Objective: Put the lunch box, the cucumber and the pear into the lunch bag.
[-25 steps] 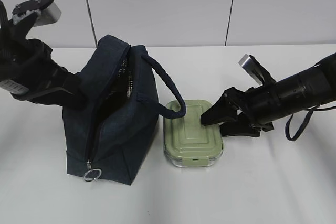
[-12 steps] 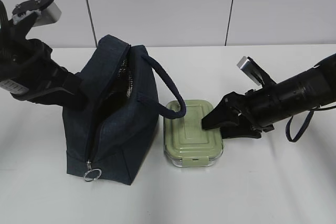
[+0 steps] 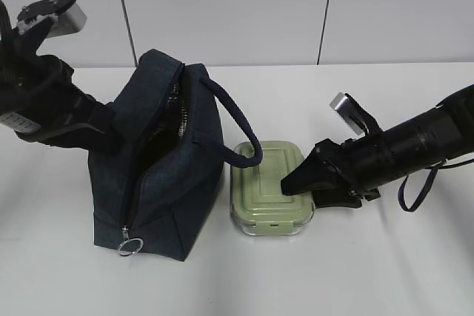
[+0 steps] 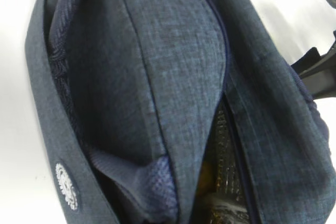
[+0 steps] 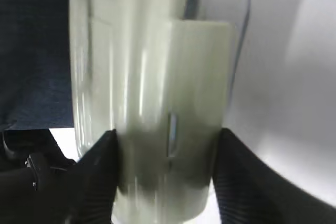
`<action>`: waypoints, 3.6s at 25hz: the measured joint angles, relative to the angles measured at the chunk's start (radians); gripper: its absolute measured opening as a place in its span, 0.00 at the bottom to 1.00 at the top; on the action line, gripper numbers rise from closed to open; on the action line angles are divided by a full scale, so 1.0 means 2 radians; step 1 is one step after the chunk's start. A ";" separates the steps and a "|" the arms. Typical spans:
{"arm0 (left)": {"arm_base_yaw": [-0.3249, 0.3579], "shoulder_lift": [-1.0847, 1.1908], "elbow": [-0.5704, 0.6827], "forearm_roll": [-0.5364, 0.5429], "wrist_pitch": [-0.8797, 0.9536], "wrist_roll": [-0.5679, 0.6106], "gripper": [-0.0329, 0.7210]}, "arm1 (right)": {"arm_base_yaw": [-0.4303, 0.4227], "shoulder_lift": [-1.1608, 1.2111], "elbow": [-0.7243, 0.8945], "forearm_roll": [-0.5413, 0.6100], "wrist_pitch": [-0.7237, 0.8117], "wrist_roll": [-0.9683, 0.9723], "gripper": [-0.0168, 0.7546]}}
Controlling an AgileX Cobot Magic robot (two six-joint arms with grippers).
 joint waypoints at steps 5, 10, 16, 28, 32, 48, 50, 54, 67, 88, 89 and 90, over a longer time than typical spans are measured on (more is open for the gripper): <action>0.000 0.000 0.000 0.000 0.000 0.000 0.04 | 0.000 0.000 0.000 0.004 0.012 0.003 0.46; 0.000 0.000 0.000 0.000 0.000 0.000 0.04 | 0.000 -0.002 0.000 0.003 0.014 0.004 0.46; 0.000 0.000 0.000 0.000 0.000 0.000 0.04 | -0.025 -0.062 0.003 -0.015 -0.047 0.023 0.46; 0.000 0.000 0.000 0.000 0.001 0.000 0.04 | -0.039 -0.195 -0.025 0.028 0.014 0.038 0.44; 0.000 0.000 0.000 0.000 0.001 0.000 0.04 | 0.000 -0.203 -0.058 0.043 0.017 0.055 0.44; 0.000 0.000 0.000 0.000 0.001 0.000 0.04 | 0.167 -0.174 -0.091 -0.022 -0.131 0.141 0.44; 0.000 0.000 0.000 0.000 0.001 0.000 0.04 | 0.167 -0.161 -0.091 -0.086 -0.131 0.196 0.44; 0.000 0.000 0.000 -0.006 0.001 0.000 0.04 | 0.167 -0.155 -0.091 -0.212 -0.123 0.288 0.44; 0.000 0.000 0.000 -0.004 0.002 0.000 0.04 | 0.219 -0.119 -0.120 -0.210 -0.147 0.303 0.44; 0.000 0.000 0.000 0.006 0.010 0.000 0.04 | 0.232 -0.093 -0.185 -0.197 -0.082 0.267 0.72; 0.000 0.000 0.000 0.008 0.011 0.000 0.04 | 0.233 -0.100 -0.185 -0.197 -0.081 0.263 0.72; 0.000 0.000 0.000 0.010 0.012 0.000 0.04 | 0.233 -0.107 -0.185 -0.197 -0.081 0.258 0.72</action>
